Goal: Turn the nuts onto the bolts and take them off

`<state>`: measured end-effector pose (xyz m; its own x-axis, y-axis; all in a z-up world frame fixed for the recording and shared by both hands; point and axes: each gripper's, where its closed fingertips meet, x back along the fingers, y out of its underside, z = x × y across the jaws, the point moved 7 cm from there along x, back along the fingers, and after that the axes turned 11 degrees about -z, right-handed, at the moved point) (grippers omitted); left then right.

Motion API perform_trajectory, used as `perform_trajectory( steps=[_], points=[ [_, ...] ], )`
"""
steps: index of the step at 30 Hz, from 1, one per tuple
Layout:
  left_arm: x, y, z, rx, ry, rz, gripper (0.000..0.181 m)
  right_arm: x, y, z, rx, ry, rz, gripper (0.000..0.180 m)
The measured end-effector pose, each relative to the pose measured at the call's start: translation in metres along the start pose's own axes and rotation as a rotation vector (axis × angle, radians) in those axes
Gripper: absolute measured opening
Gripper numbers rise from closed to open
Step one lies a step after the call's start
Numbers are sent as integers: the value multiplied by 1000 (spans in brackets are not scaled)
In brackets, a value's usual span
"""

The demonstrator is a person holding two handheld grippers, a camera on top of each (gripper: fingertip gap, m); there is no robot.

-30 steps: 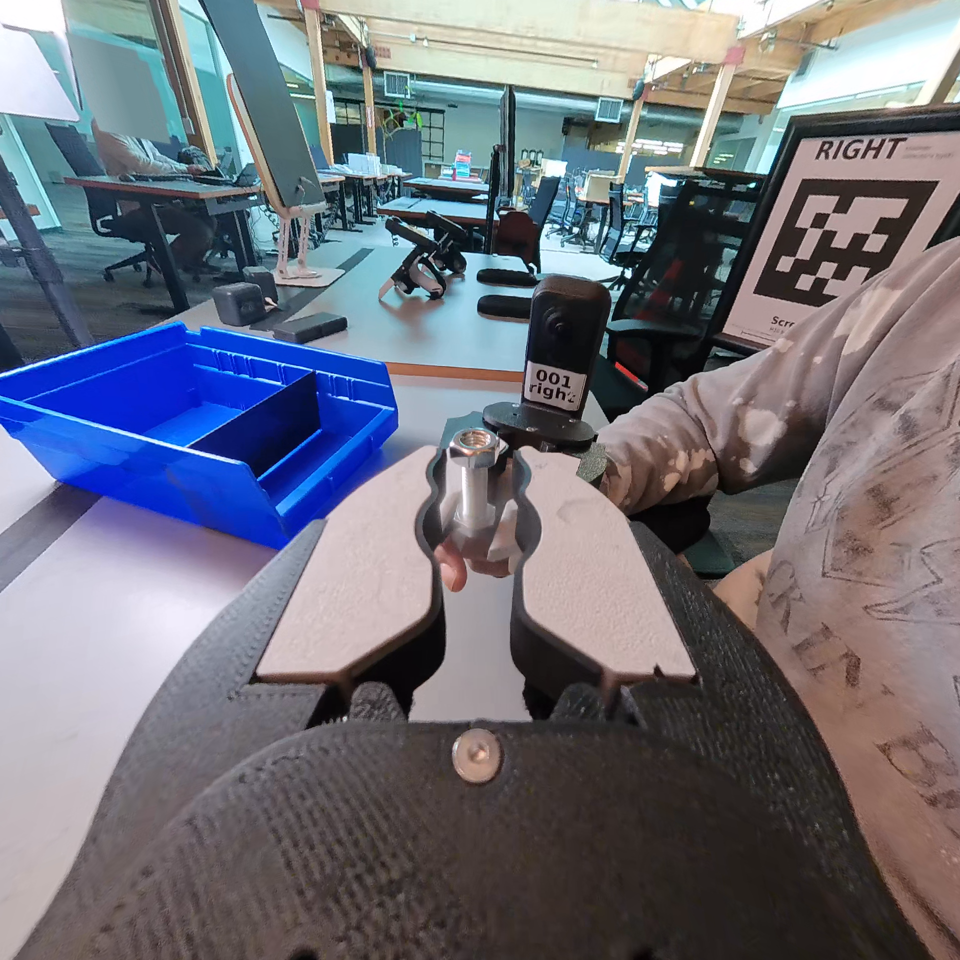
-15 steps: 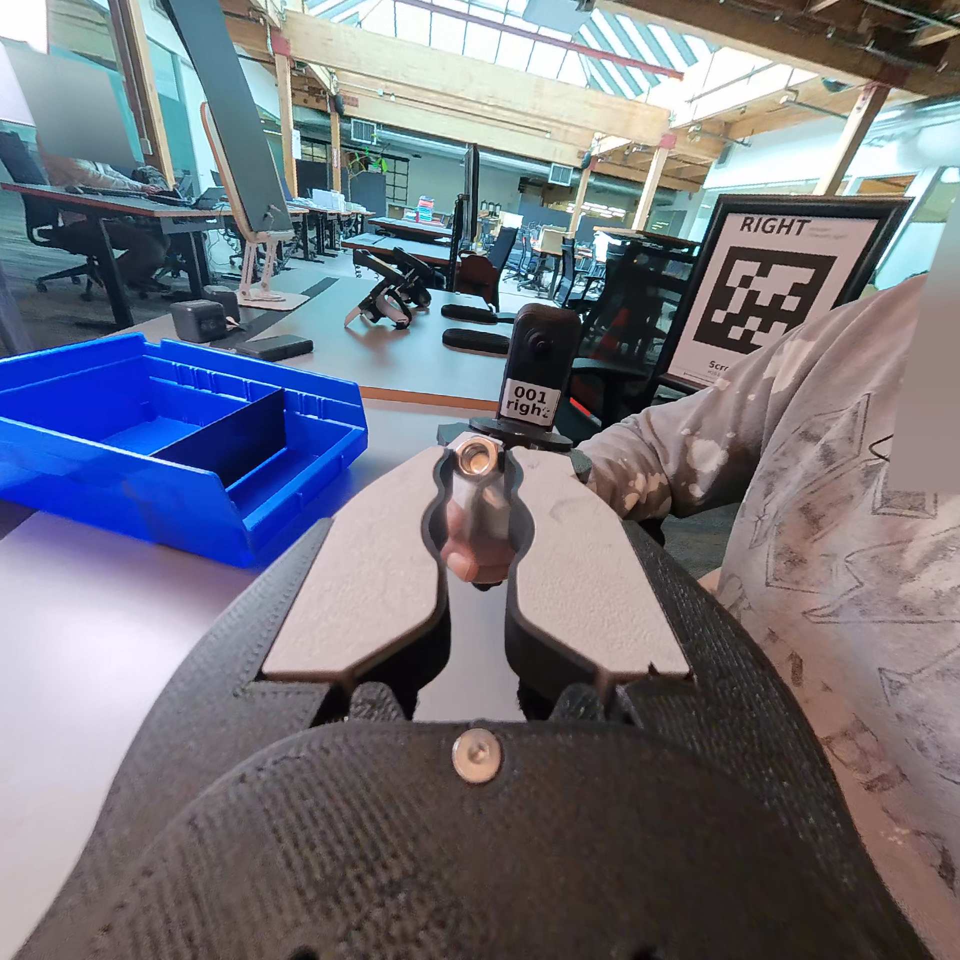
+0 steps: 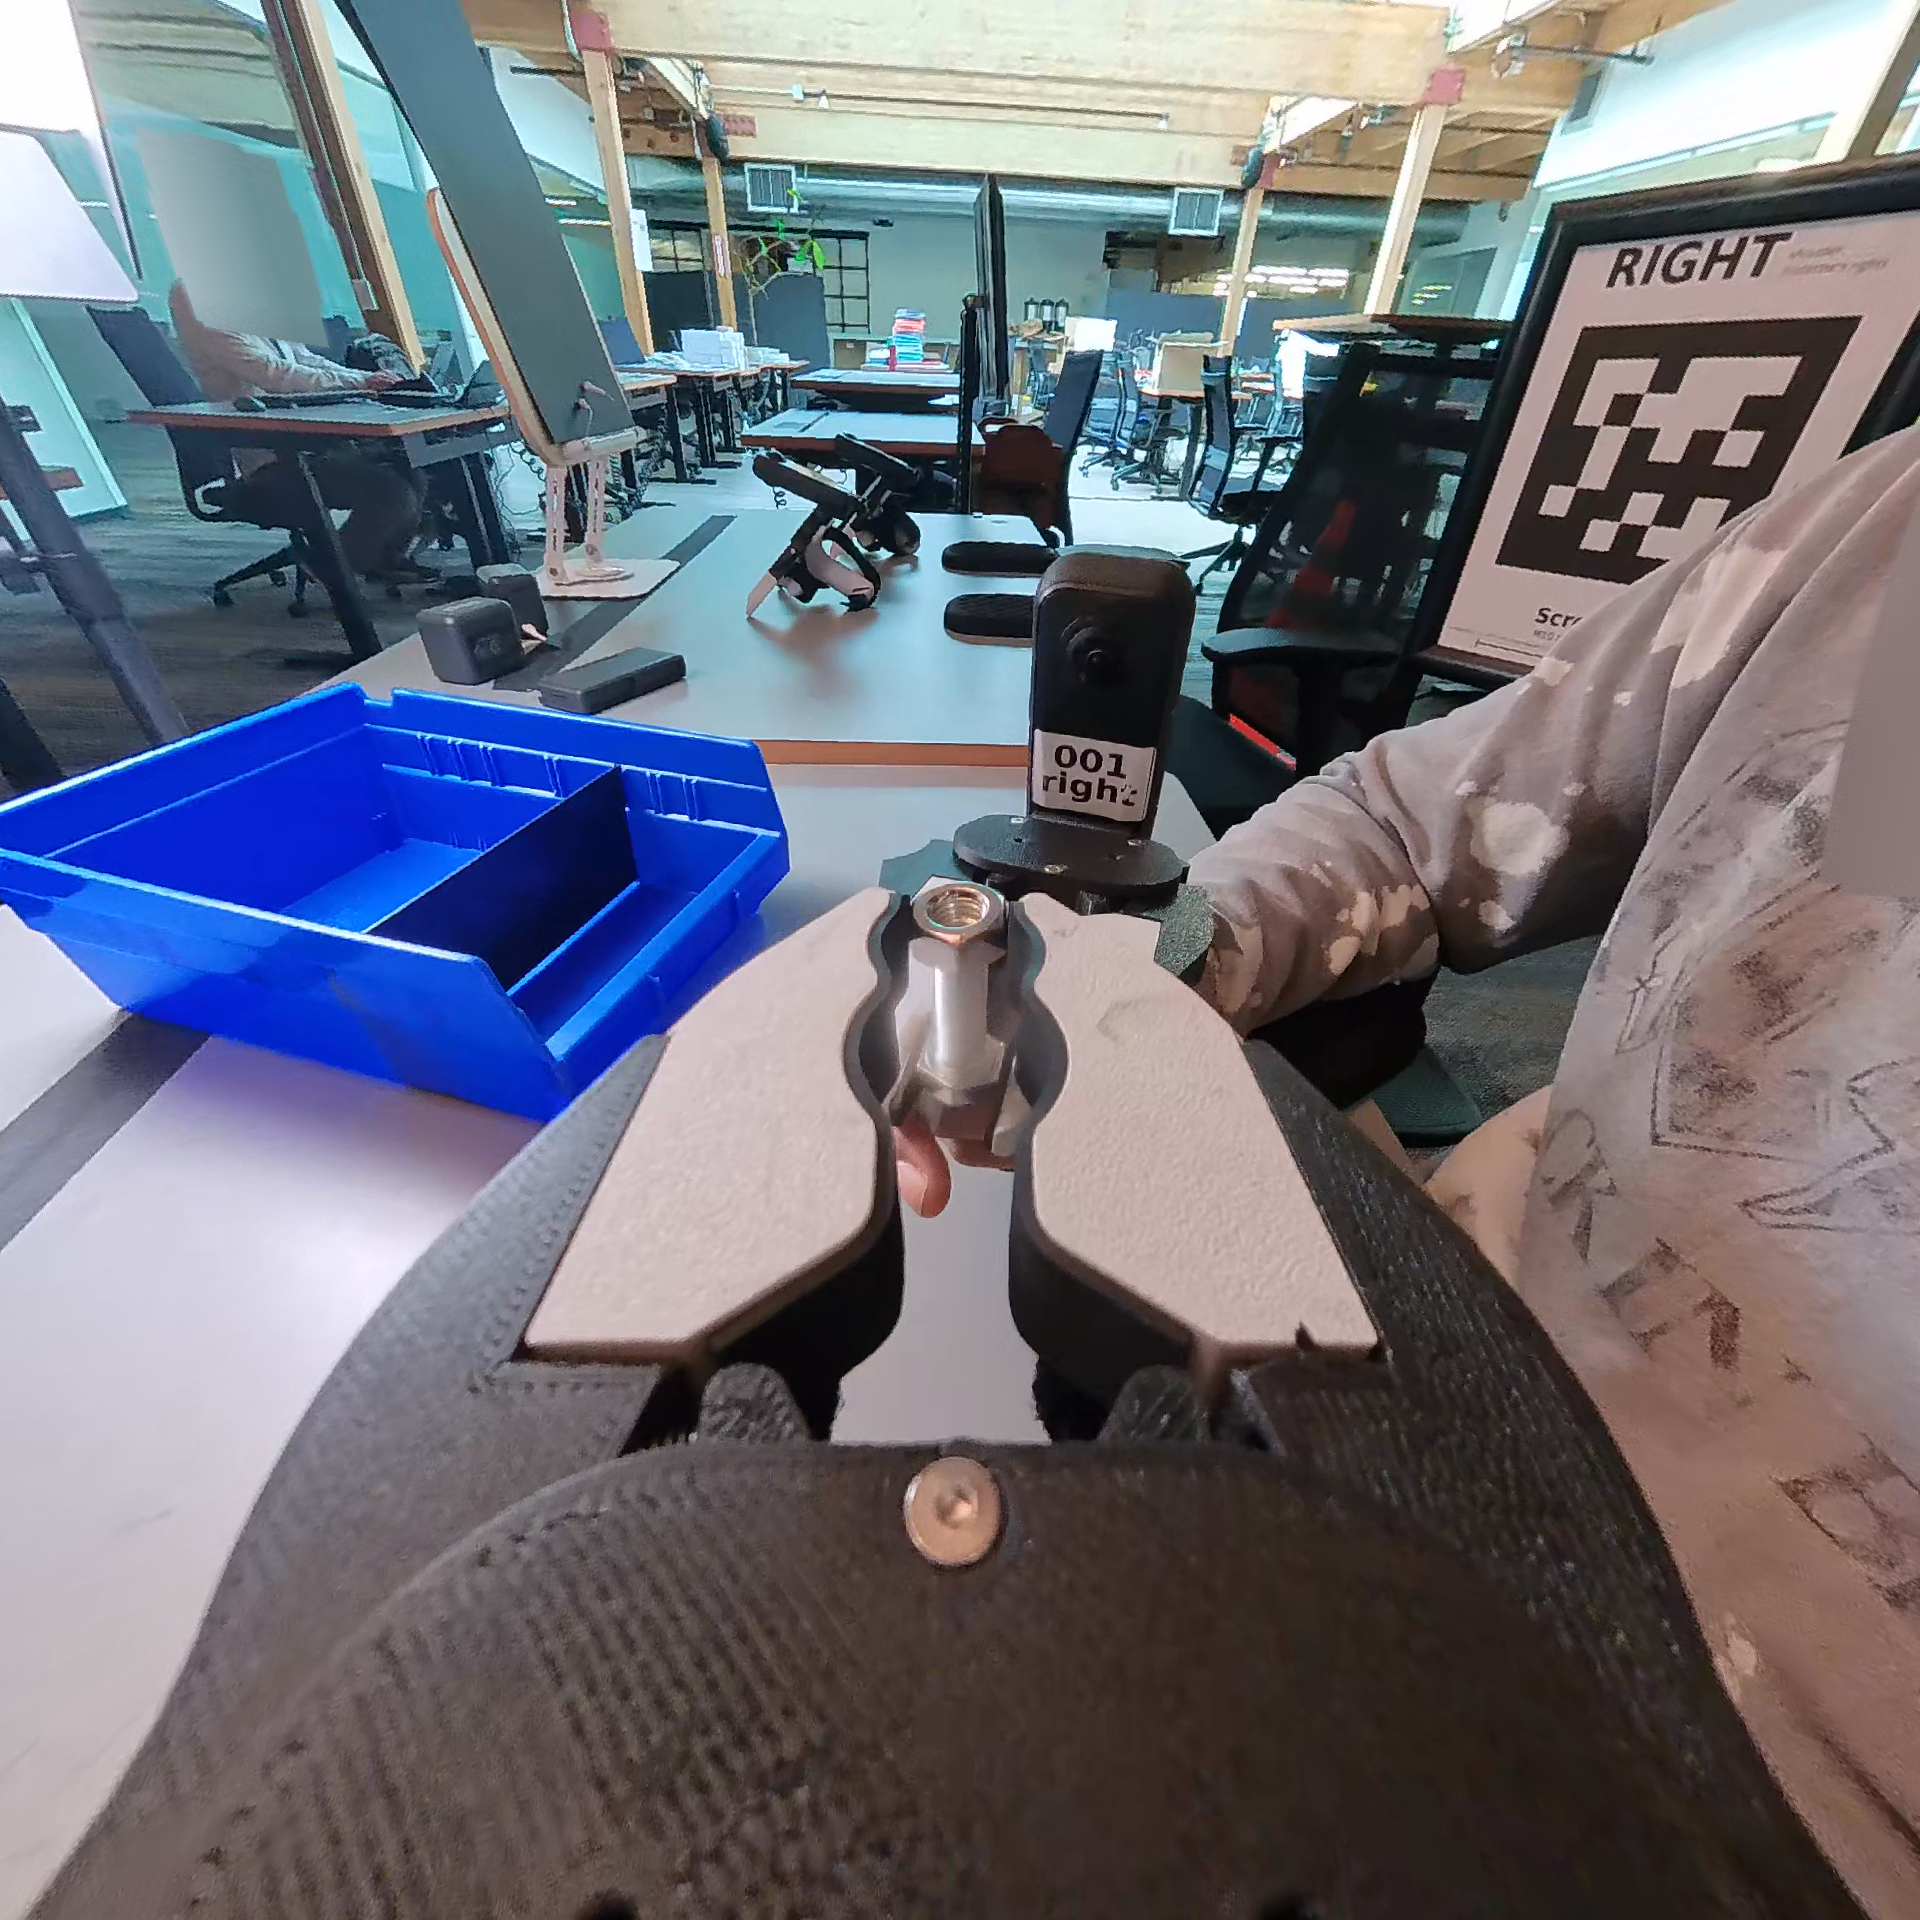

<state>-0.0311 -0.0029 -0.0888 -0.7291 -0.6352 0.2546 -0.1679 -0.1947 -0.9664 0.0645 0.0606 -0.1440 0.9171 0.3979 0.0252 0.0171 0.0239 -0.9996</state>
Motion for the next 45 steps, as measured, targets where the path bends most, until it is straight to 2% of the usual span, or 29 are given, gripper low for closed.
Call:
perform_trajectory(
  steps=[7, 11, 14, 22, 37, 42, 45],
  points=[
    [4, 1, -1, 19, 41, 37, 29, 5, -6, 0, -8, -19, 71, 18],
    [-4, 9, -1, 20, 53, -18, 23, 4, -5, -1, 7, -27, 58, 18],
    [-9, 11, 1, -1, 52, -44, 10, 3, -3, -1, 8, -24, 45, 18],
    [-9, 19, -8, 0, 10, -68, 10, -2, 3, 4, -9, 14, -41, 22],
    [-10, 21, -8, 11, 29, -68, 10, -1, 3, 4, 16, 36, -47, 18],
    [-1, 12, -10, 41, 19, 11, 28, 2, 1, 8, -26, 43, -10, 18],
    [2, 7, -10, 62, 9, 45, 29, 2, 2, 8, -25, 46, -7, 18]
  ],
)
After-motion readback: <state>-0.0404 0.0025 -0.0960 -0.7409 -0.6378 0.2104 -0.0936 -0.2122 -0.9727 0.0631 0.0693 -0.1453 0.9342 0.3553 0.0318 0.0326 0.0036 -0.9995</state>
